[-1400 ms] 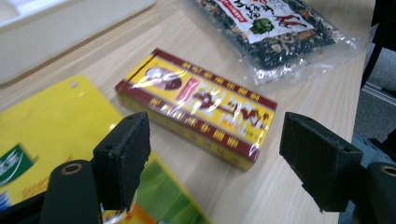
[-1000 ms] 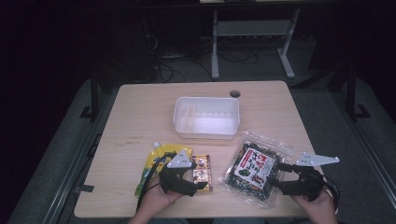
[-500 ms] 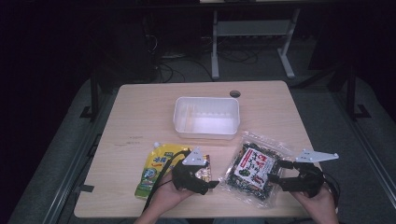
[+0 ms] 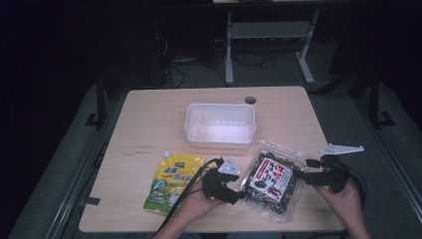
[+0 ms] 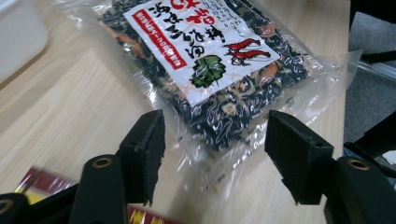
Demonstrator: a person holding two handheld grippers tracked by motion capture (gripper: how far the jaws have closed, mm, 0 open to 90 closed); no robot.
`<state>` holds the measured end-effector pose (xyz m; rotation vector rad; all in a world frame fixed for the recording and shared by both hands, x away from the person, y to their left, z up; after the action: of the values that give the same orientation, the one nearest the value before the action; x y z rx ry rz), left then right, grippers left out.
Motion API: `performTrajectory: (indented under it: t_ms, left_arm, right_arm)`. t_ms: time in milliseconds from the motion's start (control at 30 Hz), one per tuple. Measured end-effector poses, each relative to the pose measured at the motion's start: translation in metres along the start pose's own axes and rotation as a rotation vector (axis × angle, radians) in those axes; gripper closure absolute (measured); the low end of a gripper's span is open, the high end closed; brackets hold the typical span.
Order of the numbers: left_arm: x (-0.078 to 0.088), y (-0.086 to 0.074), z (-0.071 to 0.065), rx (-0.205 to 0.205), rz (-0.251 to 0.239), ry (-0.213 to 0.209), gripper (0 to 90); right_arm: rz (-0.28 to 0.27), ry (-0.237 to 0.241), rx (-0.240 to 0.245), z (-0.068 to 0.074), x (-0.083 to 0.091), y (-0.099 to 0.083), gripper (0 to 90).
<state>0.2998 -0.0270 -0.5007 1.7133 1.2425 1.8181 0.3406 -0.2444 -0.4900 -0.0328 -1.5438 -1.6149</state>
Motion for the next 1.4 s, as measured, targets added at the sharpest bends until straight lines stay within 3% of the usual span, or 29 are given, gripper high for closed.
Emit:
performTrajectory:
  t_ms: [100, 267, 367, 667, 800, 1000, 1200, 1333, 1400]
  left_arm:
    - [-0.014, 0.004, 0.0, -0.004, 0.038, -0.002, 45.8]
    - [-0.023, 0.005, 0.0, -0.005, 0.079, -0.003, 54.6]
    - [-0.032, 0.003, 0.001, -0.016, 0.132, -0.003, 60.0]
    - [-0.039, 0.001, 0.0, -0.005, 0.17, -0.015, 64.1]
    - [-0.039, 0.001, 0.0, -0.003, 0.17, -0.021, 63.3]
    - [-0.04, 0.001, 0.0, -0.003, 0.167, -0.024, 61.9]
    - [-0.041, 0.001, 0.0, 0.003, 0.163, -0.024, 62.1]
    - [-0.041, 0.001, 0.001, 0.0, 0.161, -0.017, 61.5]
    - [-0.041, 0.002, 0.002, 0.004, 0.158, -0.019, 61.5]
  right_arm:
    - [0.027, -0.033, -0.032, -0.019, -0.003, 0.005, 26.0]
    - [0.061, -0.057, -0.067, -0.034, -0.007, 0.008, 28.0]
    - [0.097, -0.093, -0.075, -0.048, -0.012, 0.011, 29.6]
    - [0.186, -0.134, -0.137, -0.075, -0.018, 0.005, 32.9]
    - [0.217, -0.121, -0.156, -0.078, -0.02, 0.002, 36.2]
    - [0.271, -0.042, -0.211, -0.08, -0.025, -0.007, 52.3]
    - [0.303, 0.005, -0.209, -0.076, -0.028, -0.011, 65.0]
    - [0.299, 0.003, -0.206, -0.08, -0.025, -0.015, 75.2]
    - [0.258, 0.05, -0.238, -0.081, -0.02, -0.016, 84.1]
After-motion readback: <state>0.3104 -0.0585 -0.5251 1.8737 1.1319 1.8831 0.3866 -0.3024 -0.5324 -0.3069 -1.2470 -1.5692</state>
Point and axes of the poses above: each handheld gripper's, and its own axes: x roughly backward along the jaws, y roughly out of its top, z roughly to its left, the point moved 10 cm from there along -x, roughly forward along the jaws, and after that the axes turned 8 degrees about -z, right-handed, at the moved point
